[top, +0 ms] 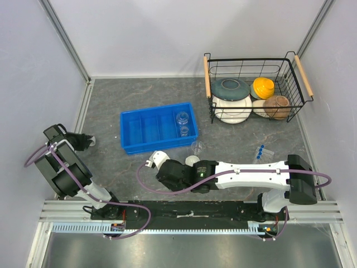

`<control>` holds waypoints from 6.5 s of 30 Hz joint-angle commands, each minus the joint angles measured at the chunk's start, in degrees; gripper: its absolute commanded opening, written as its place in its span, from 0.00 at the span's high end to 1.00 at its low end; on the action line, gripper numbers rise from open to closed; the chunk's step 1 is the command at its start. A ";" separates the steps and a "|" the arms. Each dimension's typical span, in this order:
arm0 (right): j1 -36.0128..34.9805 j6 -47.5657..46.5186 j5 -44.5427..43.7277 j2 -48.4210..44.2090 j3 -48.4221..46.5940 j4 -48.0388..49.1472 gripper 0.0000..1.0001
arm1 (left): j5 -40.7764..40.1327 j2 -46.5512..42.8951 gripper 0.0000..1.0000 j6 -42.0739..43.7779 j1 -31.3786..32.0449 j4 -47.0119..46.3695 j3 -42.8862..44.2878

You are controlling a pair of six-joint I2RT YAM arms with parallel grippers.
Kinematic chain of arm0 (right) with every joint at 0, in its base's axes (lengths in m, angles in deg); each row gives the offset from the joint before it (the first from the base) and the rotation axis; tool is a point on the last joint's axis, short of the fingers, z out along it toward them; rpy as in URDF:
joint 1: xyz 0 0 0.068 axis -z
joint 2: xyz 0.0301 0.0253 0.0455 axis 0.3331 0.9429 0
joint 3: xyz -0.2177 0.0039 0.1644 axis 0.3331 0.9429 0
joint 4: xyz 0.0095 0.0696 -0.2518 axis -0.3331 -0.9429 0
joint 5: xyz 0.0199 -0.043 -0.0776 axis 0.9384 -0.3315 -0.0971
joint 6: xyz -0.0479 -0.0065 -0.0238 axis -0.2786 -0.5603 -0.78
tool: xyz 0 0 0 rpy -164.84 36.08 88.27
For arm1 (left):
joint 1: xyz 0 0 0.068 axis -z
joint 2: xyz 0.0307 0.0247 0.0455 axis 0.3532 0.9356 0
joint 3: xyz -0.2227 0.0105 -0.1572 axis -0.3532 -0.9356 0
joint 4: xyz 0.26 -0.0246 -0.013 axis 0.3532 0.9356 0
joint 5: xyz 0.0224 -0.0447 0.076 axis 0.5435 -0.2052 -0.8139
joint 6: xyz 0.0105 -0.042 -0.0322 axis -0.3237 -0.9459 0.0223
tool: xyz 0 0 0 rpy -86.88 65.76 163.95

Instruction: Organize the chemistry lab equipment

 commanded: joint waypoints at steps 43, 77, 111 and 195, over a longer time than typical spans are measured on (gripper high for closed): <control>26.27 6.80 -17.94 -20.92 2.62 -4.80 0.27 | -0.97 -20.98 0.98 20.70 40.07 34.99 32.94; 33.51 5.75 -5.45 -15.47 9.13 2.32 0.27 | -32.20 22.44 0.98 34.68 70.34 41.33 57.11; 33.51 4.87 -3.52 -15.83 11.59 3.55 0.27 | -37.37 40.89 0.98 36.34 71.75 65.75 80.14; 38.34 7.59 -2.90 2.98 7.64 6.97 0.25 | -16.38 -27.30 0.09 25.98 74.30 31.83 22.93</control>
